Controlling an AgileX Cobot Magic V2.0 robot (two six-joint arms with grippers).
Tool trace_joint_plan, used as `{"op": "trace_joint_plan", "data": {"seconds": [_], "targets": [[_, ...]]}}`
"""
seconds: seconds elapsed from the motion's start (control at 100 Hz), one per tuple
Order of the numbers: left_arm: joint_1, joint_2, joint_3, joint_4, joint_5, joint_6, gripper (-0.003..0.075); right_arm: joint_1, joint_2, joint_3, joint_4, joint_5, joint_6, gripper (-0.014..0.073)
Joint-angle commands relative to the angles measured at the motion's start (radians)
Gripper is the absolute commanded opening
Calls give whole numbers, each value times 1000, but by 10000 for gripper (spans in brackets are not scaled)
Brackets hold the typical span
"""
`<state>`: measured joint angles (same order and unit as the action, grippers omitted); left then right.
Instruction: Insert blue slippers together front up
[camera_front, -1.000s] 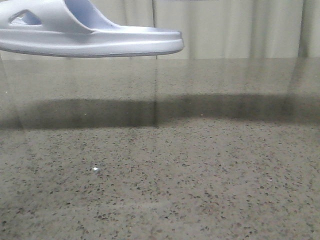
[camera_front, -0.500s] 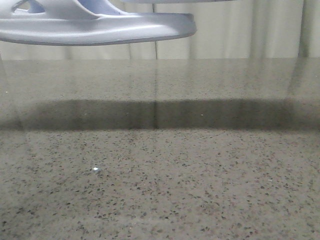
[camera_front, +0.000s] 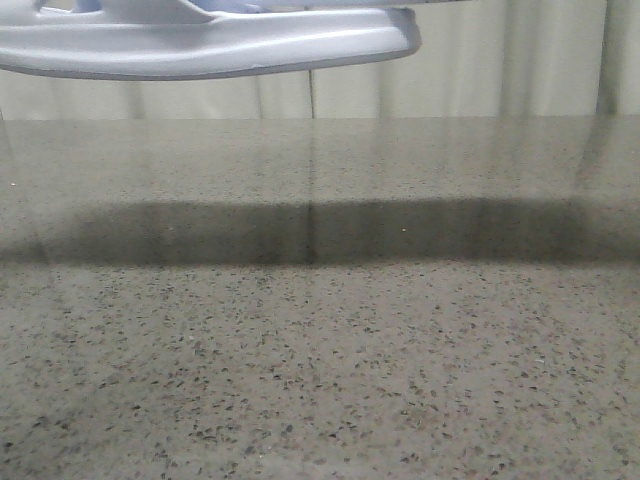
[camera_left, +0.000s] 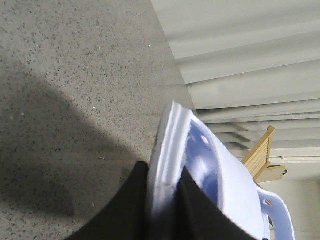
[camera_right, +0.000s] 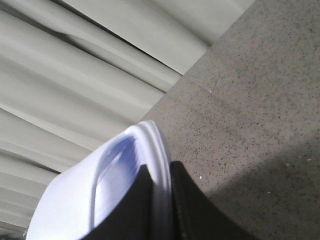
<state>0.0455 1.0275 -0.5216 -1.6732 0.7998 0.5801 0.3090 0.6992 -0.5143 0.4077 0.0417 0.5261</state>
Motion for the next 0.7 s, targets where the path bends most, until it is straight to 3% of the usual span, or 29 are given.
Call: {"op": "trace_joint_plan", "data": {"seconds": [0.0, 0.31, 0.69], "targets": [[-8, -18, -27, -80, 41, -2, 16, 19, 17, -39, 8, -74, 1, -107], [-8, -18, -27, -111, 42, 27, 16, 129, 120, -39, 34, -188, 1, -107], [-8, -18, -27, -115, 62, 27, 16, 151, 197, -39, 38, -246, 5, -107]]}}
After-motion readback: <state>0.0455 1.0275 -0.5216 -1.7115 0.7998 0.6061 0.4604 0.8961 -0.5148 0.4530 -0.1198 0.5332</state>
